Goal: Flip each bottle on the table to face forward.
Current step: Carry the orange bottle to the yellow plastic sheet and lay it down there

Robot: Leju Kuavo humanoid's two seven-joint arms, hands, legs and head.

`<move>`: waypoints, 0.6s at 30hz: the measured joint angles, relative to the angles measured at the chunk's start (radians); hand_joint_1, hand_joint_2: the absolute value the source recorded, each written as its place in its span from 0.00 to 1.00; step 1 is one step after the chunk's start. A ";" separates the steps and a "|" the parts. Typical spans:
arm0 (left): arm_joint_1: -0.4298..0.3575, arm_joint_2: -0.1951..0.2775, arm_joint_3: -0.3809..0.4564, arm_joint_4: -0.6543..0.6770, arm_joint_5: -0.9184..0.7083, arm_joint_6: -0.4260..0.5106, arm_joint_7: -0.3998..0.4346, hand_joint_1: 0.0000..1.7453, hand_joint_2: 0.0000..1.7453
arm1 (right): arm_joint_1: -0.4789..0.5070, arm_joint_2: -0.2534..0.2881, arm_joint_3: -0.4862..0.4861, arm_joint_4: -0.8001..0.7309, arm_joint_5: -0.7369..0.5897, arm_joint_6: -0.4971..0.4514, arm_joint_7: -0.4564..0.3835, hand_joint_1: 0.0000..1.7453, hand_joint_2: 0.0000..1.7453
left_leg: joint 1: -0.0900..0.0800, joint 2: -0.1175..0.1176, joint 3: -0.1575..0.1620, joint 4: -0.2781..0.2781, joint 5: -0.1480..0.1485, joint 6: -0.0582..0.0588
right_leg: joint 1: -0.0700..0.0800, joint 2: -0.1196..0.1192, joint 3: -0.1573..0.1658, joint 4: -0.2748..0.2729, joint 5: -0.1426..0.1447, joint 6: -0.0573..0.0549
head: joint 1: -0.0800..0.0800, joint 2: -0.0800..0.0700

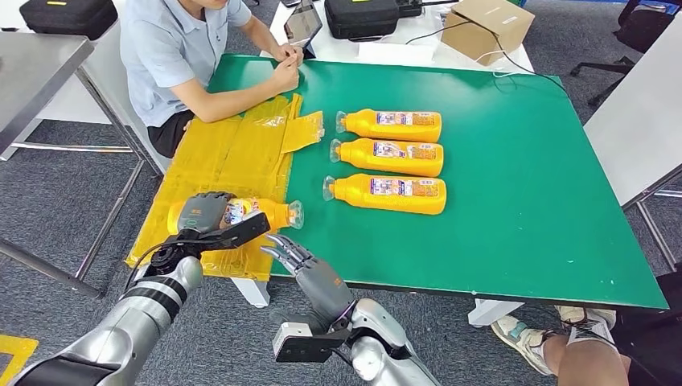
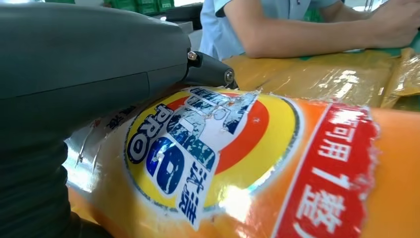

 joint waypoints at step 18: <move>-0.063 -0.020 0.061 0.152 0.132 -0.055 -0.045 0.00 1.00 | -0.011 0.006 0.033 0.025 -0.018 0.023 -0.002 0.00 0.00 | 0.000 -0.001 0.005 0.000 0.000 0.000 | 0.000 -0.001 0.006 0.000 0.000 0.000 | 0.000 0.000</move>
